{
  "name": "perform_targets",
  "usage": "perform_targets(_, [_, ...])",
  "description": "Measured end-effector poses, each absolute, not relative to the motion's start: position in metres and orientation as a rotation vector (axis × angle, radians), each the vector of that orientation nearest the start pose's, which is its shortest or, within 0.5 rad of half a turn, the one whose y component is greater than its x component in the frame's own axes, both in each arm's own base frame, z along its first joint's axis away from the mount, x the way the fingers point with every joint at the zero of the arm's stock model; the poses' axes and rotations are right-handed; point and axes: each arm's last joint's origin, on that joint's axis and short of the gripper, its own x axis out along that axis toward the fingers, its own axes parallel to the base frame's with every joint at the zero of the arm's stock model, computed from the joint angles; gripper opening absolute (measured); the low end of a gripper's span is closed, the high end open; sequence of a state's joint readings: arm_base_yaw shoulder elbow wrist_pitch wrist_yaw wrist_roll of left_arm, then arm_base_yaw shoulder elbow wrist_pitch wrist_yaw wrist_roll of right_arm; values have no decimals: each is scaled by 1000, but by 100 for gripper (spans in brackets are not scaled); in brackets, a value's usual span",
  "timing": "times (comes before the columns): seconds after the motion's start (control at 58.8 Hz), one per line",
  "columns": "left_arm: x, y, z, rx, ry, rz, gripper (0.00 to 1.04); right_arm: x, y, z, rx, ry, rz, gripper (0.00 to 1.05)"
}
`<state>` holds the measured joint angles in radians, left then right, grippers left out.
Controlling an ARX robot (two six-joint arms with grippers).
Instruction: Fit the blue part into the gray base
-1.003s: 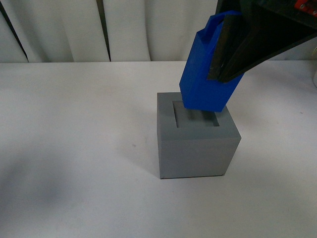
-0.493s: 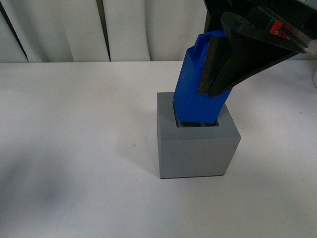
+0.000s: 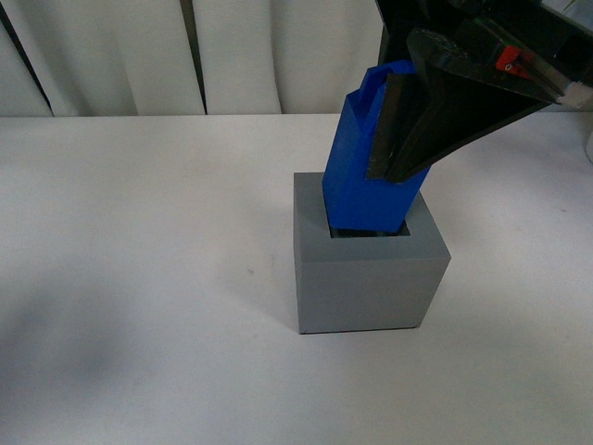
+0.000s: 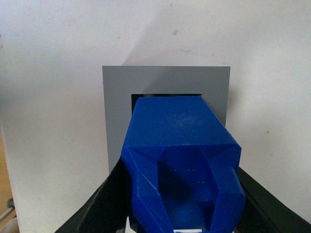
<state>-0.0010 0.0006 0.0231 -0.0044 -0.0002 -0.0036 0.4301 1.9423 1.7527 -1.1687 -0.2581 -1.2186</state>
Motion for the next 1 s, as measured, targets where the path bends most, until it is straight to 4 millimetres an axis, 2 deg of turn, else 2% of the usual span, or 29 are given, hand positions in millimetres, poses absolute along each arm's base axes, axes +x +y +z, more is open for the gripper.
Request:
perform_targets(0.612, [96, 0, 171, -4, -18, -1, 99, 350, 169, 255, -1108, 882, 1338, 47])
perform_targets(0.731, [96, 0, 171, -4, -18, -1, 99, 350, 170, 254, -1098, 881, 1342, 64])
perform_targets(0.833, [96, 0, 171, -4, -18, -1, 99, 351, 168, 254, -1070, 879, 1348, 83])
perform_targets(0.918, [96, 0, 171, -4, -18, -1, 99, 350, 165, 257, -1050, 867, 1350, 96])
perform_targets(0.952, [96, 0, 171, -4, -18, -1, 99, 350, 163, 259, -1038, 860, 1349, 99])
perform_targets(1.003, [96, 0, 171, -4, -18, -1, 99, 349, 159, 262, -1028, 851, 1344, 98])
